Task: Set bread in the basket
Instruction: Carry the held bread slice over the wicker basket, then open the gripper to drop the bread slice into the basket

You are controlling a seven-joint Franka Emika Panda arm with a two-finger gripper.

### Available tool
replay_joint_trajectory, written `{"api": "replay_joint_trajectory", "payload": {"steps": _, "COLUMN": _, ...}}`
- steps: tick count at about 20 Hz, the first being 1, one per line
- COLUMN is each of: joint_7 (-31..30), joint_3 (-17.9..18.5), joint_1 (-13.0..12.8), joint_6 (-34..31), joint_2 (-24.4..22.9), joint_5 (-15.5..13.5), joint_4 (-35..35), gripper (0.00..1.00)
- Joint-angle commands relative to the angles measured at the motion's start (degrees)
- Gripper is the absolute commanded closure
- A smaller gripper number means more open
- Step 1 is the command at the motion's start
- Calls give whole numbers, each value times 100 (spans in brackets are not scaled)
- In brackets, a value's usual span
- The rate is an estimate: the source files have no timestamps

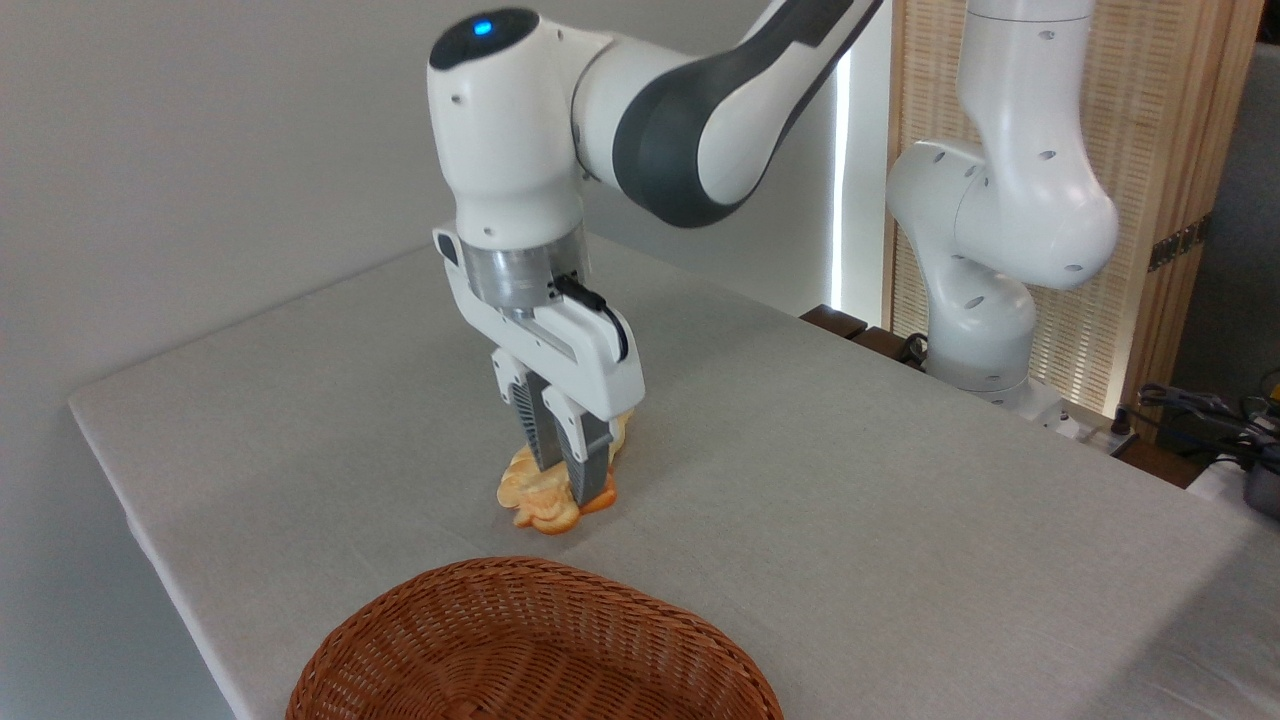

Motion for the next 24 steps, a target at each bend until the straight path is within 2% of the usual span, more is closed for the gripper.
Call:
{"api": "replay_joint_trajectory", "payload": {"steps": 1, "joint_7": 78, "joint_3": 50, "joint_1": 23, "joint_6": 311, "joint_2": -18, "joint_5": -147, "joint_4": 252, "gripper": 57}}
{"api": "replay_joint_trajectory", "payload": {"steps": 8, "joint_7": 34, "joint_3": 384, "joint_1": 23, "joint_6": 1647, "joint_2": 52, "joint_5": -138, "joint_4": 402, "gripper": 54}}
{"api": "replay_joint_trajectory", "payload": {"steps": 9, "joint_7": 78, "joint_3": 402, "joint_1": 23, "joint_6": 1805, "joint_2": 61, "joint_5": -112, "joint_4": 402, "gripper": 48}}
{"api": "replay_joint_trajectory", "payload": {"steps": 11, "joint_7": 79, "joint_3": 411, "joint_1": 23, "joint_6": 2078, "joint_2": 131, "joint_5": 124, "joint_4": 384, "gripper": 0}}
{"api": "replay_joint_trajectory", "payload": {"steps": 12, "joint_7": 61, "joint_3": 420, "joint_1": 32, "joint_6": 2131, "joint_2": 140, "joint_5": 256, "joint_4": 393, "gripper": 0}}
{"api": "replay_joint_trajectory", "payload": {"steps": 14, "joint_7": 61, "joint_3": 490, "joint_1": 32, "joint_6": 2149, "joint_2": 167, "joint_5": 345, "joint_4": 393, "gripper": 0}}
{"api": "replay_joint_trajectory", "payload": {"steps": 24, "joint_7": 43, "joint_3": 481, "joint_1": 23, "joint_6": 2193, "joint_2": 167, "joint_5": 354, "joint_4": 393, "gripper": 0}}
